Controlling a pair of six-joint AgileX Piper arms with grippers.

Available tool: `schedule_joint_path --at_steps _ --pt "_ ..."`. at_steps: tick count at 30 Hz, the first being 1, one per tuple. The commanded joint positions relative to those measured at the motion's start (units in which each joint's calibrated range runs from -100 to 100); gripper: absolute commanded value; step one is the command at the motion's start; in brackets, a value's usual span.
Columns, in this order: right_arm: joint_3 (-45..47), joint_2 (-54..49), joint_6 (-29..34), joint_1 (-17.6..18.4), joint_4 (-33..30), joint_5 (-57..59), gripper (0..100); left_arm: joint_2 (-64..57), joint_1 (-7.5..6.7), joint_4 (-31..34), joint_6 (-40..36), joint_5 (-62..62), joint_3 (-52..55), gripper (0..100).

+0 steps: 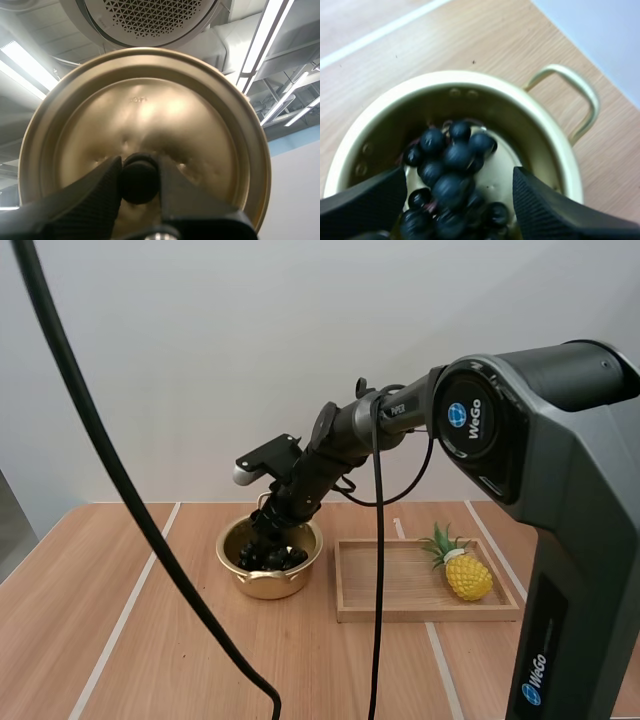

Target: Open the pot, put the grape inside, and close it

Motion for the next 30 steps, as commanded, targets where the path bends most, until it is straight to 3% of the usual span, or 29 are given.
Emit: schedule_joint_path --at_steps 1,15,24,30 --pt "-1.03 -2.71 0.74 -0.02 0.37 2.35 100 -0.18 -0.14 0.06 -0.58 -1.97 -0.29 0" --pt "-1.18 -20.62 8.89 -0.02 -10.07 9.1 100 -0.18 -0.14 0.06 -0.58 -1.97 -0.29 0" --pt "-1.18 -35.69 14.38 -0.02 -11.42 17.98 100 -0.18 -0.14 0.06 -0.58 -1.97 -0.29 0" --pt "-1.18 -47.25 17.93 -0.02 -15.55 24.24 100 -0.18 -0.14 0.06 -0.58 -1.97 -0.29 0"
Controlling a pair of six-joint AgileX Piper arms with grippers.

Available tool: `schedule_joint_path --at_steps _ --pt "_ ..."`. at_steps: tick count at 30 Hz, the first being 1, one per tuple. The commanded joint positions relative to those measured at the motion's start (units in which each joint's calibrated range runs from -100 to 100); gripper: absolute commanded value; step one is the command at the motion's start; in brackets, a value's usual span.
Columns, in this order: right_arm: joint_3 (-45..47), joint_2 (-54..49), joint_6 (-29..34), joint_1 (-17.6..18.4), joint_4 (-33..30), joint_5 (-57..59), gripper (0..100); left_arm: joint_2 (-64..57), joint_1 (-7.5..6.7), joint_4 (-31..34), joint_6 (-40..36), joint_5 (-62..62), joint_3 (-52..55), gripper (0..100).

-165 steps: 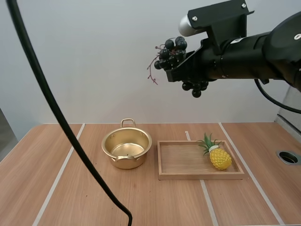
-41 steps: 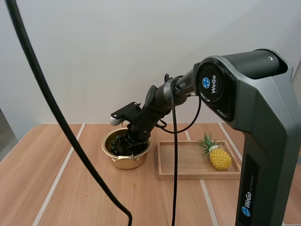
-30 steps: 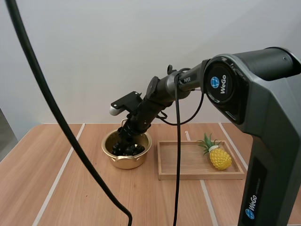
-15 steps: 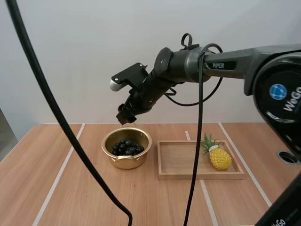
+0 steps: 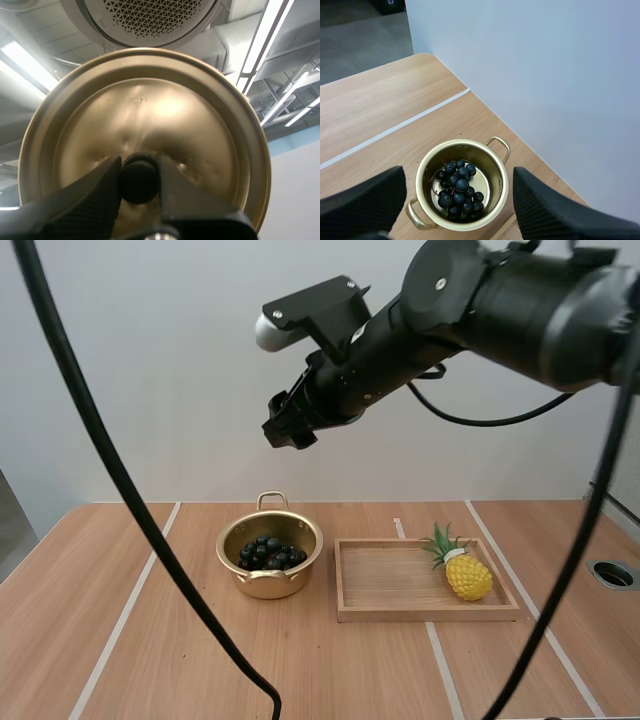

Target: Open the pot, put the grape inside, and close it

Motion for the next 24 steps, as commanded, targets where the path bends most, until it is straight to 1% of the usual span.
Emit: schedule_joint_path --at_steps 1,5,12,18,24 --pt "-0.57 -6.19 1.59 -0.02 -2.66 4.48 100 -0.18 -0.14 0.06 -0.58 -1.97 -0.29 0" --pt "-0.57 -12.36 3.73 -0.02 -5.32 12.01 100 -0.18 -0.14 0.06 -0.58 -1.97 -0.29 0" --pt "-0.57 -22.29 4.99 -0.02 -6.08 23.91 100 -0.18 -0.14 0.06 -0.58 -1.97 -0.29 0" --pt "-0.57 -29.09 5.26 -0.02 -8.29 24.18 100 -0.18 -0.14 0.06 -0.58 -1.97 -0.29 0" --pt "-0.39 -33.5 6.19 -0.02 -10.14 24.18 100 -0.18 -0.14 0.06 -0.58 -1.97 -0.29 0"
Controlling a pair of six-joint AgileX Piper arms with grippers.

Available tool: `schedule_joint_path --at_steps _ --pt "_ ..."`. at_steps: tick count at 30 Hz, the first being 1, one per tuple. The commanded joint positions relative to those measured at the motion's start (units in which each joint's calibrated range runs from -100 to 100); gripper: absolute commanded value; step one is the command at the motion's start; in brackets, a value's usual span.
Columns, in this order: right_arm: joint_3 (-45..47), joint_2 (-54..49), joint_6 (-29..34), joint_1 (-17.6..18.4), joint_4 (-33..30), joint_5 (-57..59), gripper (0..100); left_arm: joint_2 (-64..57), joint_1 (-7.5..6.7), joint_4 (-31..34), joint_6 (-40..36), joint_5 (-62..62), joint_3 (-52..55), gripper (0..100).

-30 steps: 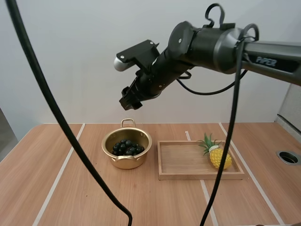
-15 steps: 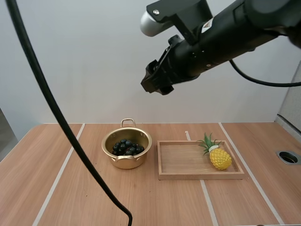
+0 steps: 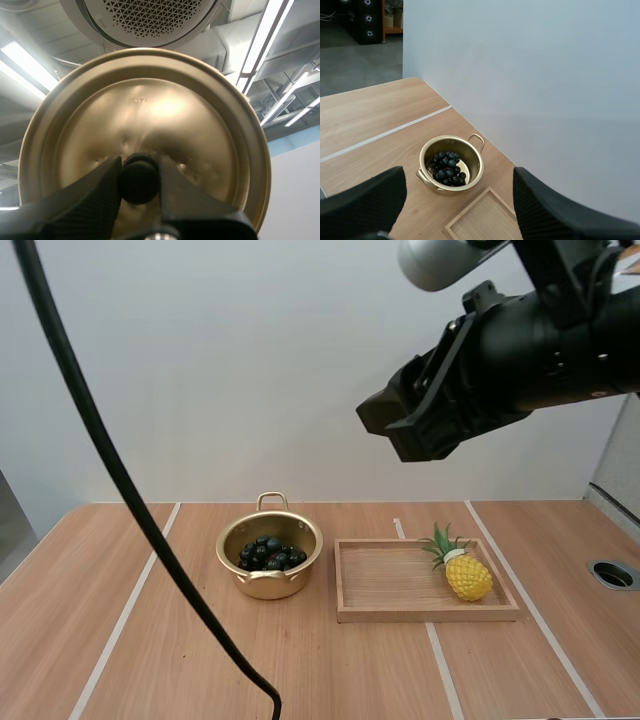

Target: Open the pot, put the grape inside, and close it

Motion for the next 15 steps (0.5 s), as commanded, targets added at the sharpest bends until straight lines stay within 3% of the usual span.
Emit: schedule_joint_path --at_steps 1,2,3,5,7,8,15 --pt "-0.39 -2.43 0.77 -0.02 -1.68 0.26 100 -0.18 -0.14 0.06 -0.58 -1.97 -0.29 0" --pt "-0.39 -2.98 1.11 -0.02 -1.99 0.26 100 -0.18 -0.14 0.06 -0.58 -1.97 -0.29 0" --pt "-0.39 -3.56 1.4 -0.02 -2.57 0.26 87 -0.18 -0.14 0.06 -0.58 -1.97 -0.29 0" --pt "-0.39 -4.48 2.4 -0.02 -3.25 0.26 55 -0.18 -0.14 0.06 -0.58 -1.97 -0.29 0" --pt "-0.39 -5.25 2.53 -0.02 -3.25 0.26 12 -0.18 -0.14 0.06 -0.58 -1.97 -0.29 0" --pt "-0.39 -5.54 2.79 -0.02 -3.25 0.26 0 -0.18 -0.14 0.06 -0.58 -1.97 -0.29 0" --pt "-0.39 -5.84 6.11 -0.02 -3.25 0.26 0 -0.18 -0.14 0.06 -0.58 -0.48 -0.29 0"
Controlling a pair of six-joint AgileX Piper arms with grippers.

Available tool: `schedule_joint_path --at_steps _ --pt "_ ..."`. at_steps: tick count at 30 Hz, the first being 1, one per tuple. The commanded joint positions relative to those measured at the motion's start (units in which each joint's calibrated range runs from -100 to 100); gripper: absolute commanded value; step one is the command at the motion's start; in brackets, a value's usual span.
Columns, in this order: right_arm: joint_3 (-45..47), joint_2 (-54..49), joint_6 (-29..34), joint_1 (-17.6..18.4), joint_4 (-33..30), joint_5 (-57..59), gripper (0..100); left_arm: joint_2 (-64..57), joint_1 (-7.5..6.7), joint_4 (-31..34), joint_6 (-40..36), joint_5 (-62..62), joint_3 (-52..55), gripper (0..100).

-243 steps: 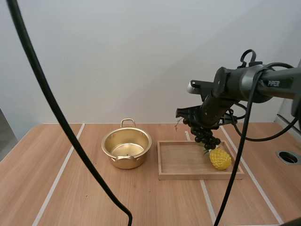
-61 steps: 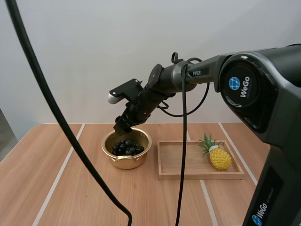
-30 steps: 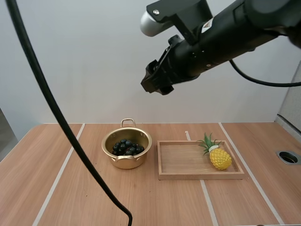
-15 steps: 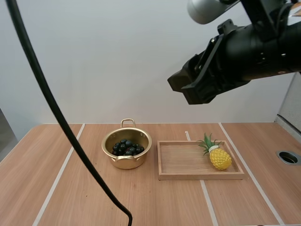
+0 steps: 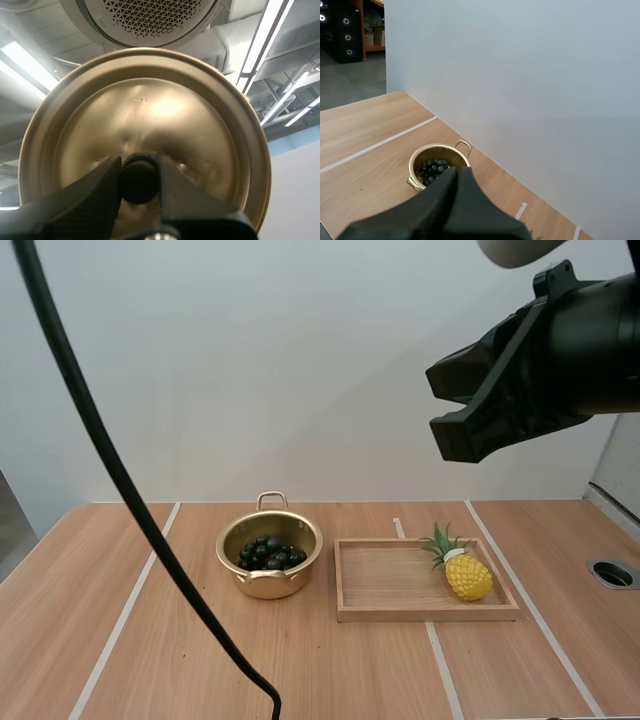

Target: Open the pot, put the grape inside, and close it

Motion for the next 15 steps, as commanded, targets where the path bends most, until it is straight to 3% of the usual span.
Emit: schedule_joint_path --at_steps 1,8,15 --pt "-0.39 -0.65 1.28 -0.02 -0.23 0.0 0 -0.18 -0.14 0.06 -0.58 1.15 -0.29 0" --pt "-0.39 -1.04 1.27 -0.02 0.27 0.0 0 0.71 -0.14 0.06 -0.58 15.48 0.18 0" --pt "0.07 -2.44 1.27 -0.02 1.2 0.0 0 3.56 -0.14 0.06 -0.9 37.48 0.18 0"
